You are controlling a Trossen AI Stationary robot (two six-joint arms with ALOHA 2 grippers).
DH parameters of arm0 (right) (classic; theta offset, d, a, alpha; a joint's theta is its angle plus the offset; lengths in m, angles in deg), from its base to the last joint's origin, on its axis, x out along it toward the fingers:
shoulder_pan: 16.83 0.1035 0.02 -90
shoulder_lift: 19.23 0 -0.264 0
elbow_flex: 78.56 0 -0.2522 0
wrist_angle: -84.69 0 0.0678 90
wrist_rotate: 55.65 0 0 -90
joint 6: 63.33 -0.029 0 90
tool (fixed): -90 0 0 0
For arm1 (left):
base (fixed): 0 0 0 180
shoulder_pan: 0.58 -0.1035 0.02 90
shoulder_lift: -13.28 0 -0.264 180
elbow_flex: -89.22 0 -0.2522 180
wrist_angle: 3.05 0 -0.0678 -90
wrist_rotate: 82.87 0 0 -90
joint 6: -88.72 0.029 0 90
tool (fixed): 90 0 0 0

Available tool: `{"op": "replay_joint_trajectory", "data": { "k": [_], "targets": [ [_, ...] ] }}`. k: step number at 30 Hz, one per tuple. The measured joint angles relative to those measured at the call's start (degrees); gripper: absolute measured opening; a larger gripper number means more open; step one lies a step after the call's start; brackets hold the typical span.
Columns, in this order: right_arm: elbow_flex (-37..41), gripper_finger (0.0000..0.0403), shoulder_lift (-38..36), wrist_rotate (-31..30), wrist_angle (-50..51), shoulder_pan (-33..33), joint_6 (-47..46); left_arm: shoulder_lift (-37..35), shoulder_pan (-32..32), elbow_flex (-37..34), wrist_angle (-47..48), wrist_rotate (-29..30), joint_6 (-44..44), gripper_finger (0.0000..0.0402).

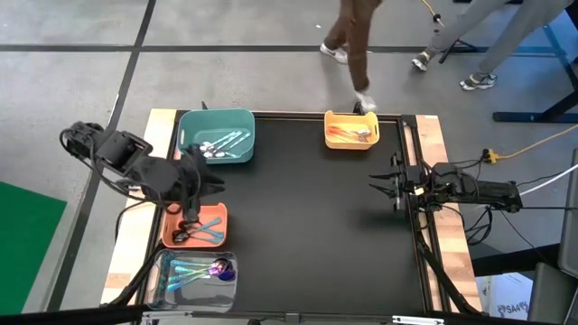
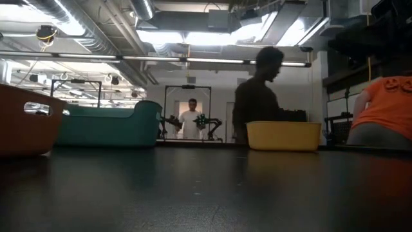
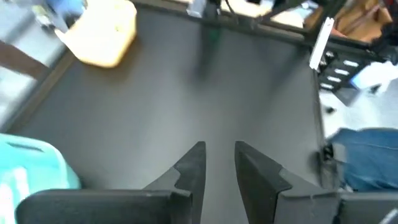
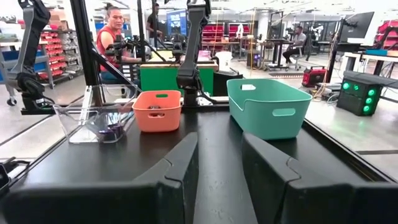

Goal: Sort silverware by color (type)
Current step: Return to Home Position

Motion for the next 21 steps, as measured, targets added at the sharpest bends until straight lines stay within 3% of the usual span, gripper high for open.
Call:
{"op": "replay_joint_trajectory", "data": {
  "k": [7, 14, 21],
  "targets": [
    [3.63, 0.0112, 0.0, -0.01, -4.3, 0.0, -1.17, -1.89, -0.02, 0.0, -6.23, 8.35, 10.26, 0.0079],
    [7.24, 0.0112, 0.0, -0.01, -10.07, 0.0, -1.01, -1.32, -0.02, -0.3, -13.93, 8.78, 19.07, 0.0079],
    [8.35, 0.0112, 0.0, -0.13, -10.14, 0.0, -1.01, -1.35, -0.02, -7.62, -30.48, 8.79, 30.65, 0.0079]
  ]
}}
